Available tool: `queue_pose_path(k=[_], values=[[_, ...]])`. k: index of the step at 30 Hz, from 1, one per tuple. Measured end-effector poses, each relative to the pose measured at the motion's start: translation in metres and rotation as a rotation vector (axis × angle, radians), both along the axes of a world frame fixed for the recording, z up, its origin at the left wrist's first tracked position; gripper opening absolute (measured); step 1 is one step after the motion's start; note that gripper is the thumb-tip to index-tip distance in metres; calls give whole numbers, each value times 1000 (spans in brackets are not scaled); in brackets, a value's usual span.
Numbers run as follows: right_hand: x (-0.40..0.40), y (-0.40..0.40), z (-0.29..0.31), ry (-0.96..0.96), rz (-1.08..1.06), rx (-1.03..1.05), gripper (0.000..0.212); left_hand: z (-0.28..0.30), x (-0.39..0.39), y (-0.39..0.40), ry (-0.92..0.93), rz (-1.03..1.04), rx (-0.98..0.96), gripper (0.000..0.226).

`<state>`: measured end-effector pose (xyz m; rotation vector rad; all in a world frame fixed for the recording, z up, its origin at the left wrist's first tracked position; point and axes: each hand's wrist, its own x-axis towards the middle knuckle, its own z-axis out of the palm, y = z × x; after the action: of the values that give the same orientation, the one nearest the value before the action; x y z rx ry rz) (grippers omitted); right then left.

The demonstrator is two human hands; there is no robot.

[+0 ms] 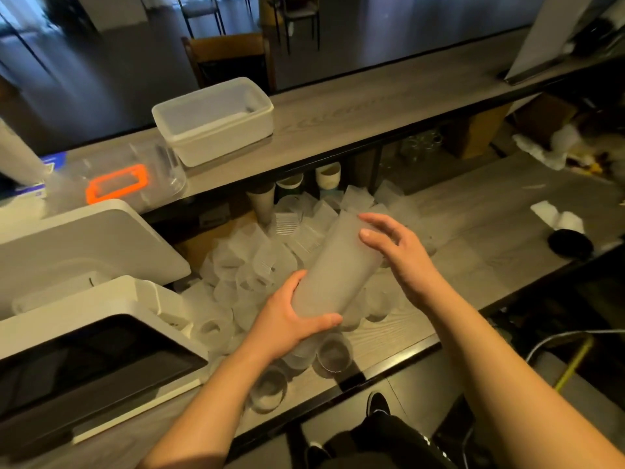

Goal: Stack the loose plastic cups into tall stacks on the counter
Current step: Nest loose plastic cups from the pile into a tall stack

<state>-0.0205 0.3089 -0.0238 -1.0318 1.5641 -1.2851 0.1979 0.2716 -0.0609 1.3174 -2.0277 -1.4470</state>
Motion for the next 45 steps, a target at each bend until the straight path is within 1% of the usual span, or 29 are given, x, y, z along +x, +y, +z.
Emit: queue_pose_path(k=[4,7,9,10,12,14,15,16,17,20,23,25,27,31,35,38,40,42,45], values=[[21,8,-14,75,55,33,67,0,2,1,12,20,2,85],[14,7,-27,-9,94,66,81,0,2,3,19,31,36,85],[1,4,-40,-57,45,84,83,-2,-1,3,51,68,90,83],[-7,2,-48,-77,-28,91,81,-3,-3,3,76,88,120,79],[-23,1,-67,-99,-217,112,61,-7,-7,2,128,121,176,73],[-40,4,-93,-34,-374,170,41,-9,-11,0,142,135,202,73],[-49,6,-110,23,-418,219,38,-10,-13,0,143,139,207,75],[-57,9,-126,78,-418,272,41,-12,-15,-1,145,143,214,77],[-62,11,-141,131,-367,329,48,-12,-17,-2,146,147,222,78],[-68,16,-171,290,-152,439,79,-12,-27,-4,154,143,231,75],[-68,14,-185,318,-108,487,108,-10,-36,-6,161,140,227,72],[-68,9,-192,323,-83,516,117,-11,-39,-8,159,144,233,73],[-68,5,-198,355,-56,534,115,-11,-40,-10,152,146,236,73],[-68,2,-202,375,-92,501,91,-11,-40,-11,145,162,233,72],[-69,2,-190,303,-151,457,82,-10,-37,-10,167,173,239,70],[-71,4,-165,130,-229,397,72,-10,-34,-10,165,181,232,71],[-71,5,-143,-3,-281,325,66,-10,-32,-9,163,175,223,71],[-71,3,-116,-90,-298,238,62,-10,-29,-7,150,159,199,72],[-67,-1,-74,-222,-297,103,71,-10,-26,-4,105,122,135,76]])
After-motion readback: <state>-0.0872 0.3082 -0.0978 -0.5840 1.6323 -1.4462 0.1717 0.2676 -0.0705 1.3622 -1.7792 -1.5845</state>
